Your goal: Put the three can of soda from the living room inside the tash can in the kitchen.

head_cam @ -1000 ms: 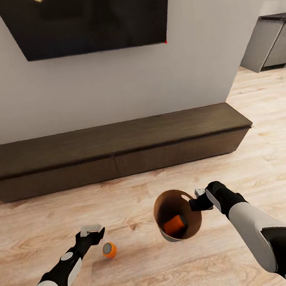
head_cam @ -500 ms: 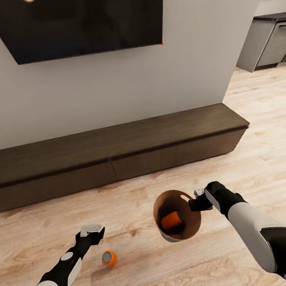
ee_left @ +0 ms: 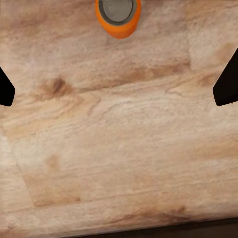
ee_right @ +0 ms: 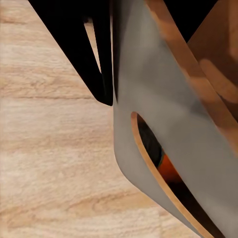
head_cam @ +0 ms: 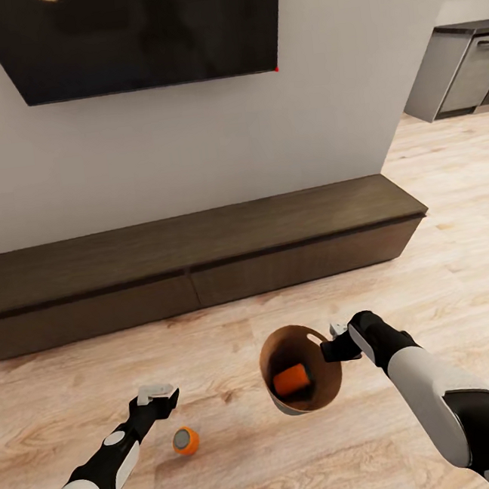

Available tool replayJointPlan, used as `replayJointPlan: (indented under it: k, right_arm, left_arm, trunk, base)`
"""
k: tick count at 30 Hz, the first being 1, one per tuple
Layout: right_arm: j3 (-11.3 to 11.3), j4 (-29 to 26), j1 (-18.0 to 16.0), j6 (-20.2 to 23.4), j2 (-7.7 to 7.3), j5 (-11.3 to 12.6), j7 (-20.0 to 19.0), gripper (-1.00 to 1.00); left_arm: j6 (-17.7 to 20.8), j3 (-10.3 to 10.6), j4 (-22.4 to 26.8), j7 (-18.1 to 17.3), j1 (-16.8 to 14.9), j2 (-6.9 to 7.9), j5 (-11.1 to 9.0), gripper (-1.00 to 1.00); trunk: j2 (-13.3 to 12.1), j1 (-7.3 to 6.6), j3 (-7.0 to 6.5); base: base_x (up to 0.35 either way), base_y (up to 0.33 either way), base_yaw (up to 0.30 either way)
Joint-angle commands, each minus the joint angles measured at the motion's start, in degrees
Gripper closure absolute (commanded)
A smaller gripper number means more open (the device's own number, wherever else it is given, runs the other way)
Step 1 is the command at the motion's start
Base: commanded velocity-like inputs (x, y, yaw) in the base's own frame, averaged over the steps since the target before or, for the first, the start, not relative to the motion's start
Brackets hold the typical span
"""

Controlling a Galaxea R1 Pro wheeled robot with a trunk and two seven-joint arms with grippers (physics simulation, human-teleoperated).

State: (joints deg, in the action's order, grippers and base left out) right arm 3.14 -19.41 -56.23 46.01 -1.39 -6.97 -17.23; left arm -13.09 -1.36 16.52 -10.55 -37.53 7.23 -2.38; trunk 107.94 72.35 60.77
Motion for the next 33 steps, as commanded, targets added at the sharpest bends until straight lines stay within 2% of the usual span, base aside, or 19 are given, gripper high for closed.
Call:
replayJointPlan:
  k: [1,3,5,7,10,19,21,22,33]
  right_arm:
    - [0.2,0.0,0.0,0.4,0.05,1.5,-0.3,1.0]
    - [0.1,-0.1,-0.1,1.3,0.15,1.7,-0.1,1.0]
    - [0.1,-0.2,-0.1,5.6,0.54,1.8,0.0,1.0]
    - [0.1,-1.3,-0.4,11.7,0.89,1.9,0.1,1.0]
    - [0.1,-3.7,-1.1,14.0,1.05,1.6,0.2,1.0]
    - [0.3,-4.3,-4.0,14.0,0.94,1.5,1.7,1.0]
    - [0.4,-3.5,-5.3,14.0,1.02,1.5,3.0,1.0]
    - [0.5,-1.7,-7.0,14.0,1.08,1.6,4.3,1.0]
    - [0.7,2.9,-11.5,14.0,1.04,1.6,5.3,1.0]
  left_arm:
    - [0.0,0.0,-0.1,0.0,0.0,0.01,0.0,-1.0]
    - [0.1,0.0,-0.1,0.0,0.0,0.01,0.1,-1.0]
    - [0.3,0.0,-0.1,0.0,0.0,0.0,0.1,-1.0]
    - [0.5,0.0,-0.2,0.0,0.0,-0.03,0.2,-1.0]
    - [0.7,0.0,-0.5,0.0,0.0,-0.02,0.2,-1.0]
    - [0.9,-0.1,-4.4,-0.1,0.0,-0.01,0.1,-1.0]
    - [0.9,-0.1,-4.6,-0.1,-0.1,-0.02,0.1,-1.0]
    - [0.9,0.0,-4.8,-0.1,-0.1,-0.02,0.2,-1.0]
    - [0.8,0.0,-4.9,0.0,-0.1,-0.02,0.2,-1.0]
  trunk:
    - [0.4,0.22,0.22]
    - [1.2,0.66,0.68]
    - [2.0,1.1,1.17]
    - [2.8,1.54,1.69]
    - [4.0,2.2,2.49]
    - [7.6,4.17,4.9]
    - [8.4,4.61,5.44]
    - [8.8,4.83,5.71]
    - [13.3,7.25,8.66]
  base:
    - [0.0,0.0,0.0]
    - [0.0,0.0,0.0]
    - [0.0,0.0,0.0]
    - [0.0,0.0,0.0]
    - [0.0,0.0,0.0]
    - [0.0,0.0,0.0]
    - [0.0,0.0,0.0]
    - [0.0,0.0,0.0]
    - [0.0,0.0,0.0]
